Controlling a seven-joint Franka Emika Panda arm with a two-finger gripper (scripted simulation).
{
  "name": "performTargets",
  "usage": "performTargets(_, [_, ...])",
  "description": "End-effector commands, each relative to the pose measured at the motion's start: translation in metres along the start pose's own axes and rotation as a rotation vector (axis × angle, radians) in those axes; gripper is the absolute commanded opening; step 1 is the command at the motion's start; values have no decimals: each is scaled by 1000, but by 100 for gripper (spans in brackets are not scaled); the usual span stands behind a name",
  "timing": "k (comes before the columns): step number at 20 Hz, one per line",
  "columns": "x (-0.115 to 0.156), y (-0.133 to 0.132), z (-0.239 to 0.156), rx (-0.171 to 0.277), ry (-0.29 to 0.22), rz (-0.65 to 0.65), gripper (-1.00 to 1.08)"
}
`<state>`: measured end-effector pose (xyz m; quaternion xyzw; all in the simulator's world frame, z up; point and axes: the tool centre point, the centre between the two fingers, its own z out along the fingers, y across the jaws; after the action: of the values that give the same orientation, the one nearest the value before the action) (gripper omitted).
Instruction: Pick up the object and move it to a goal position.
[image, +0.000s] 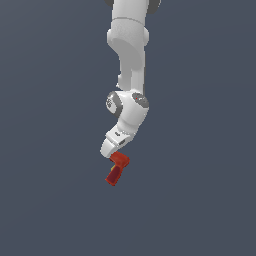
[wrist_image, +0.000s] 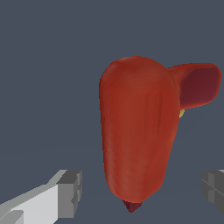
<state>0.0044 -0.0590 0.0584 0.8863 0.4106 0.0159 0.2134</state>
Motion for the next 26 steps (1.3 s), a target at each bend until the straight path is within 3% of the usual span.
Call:
performTargets(1, [0,0,1,-3,1,-10,108])
performTargets(16, [-1,-1,29,-2,1,-10,108])
performTargets(17, [-1,-1,29,-2,1,-10,-100])
performTargets(26, [-1,-1,29,-2,1,-10,-100])
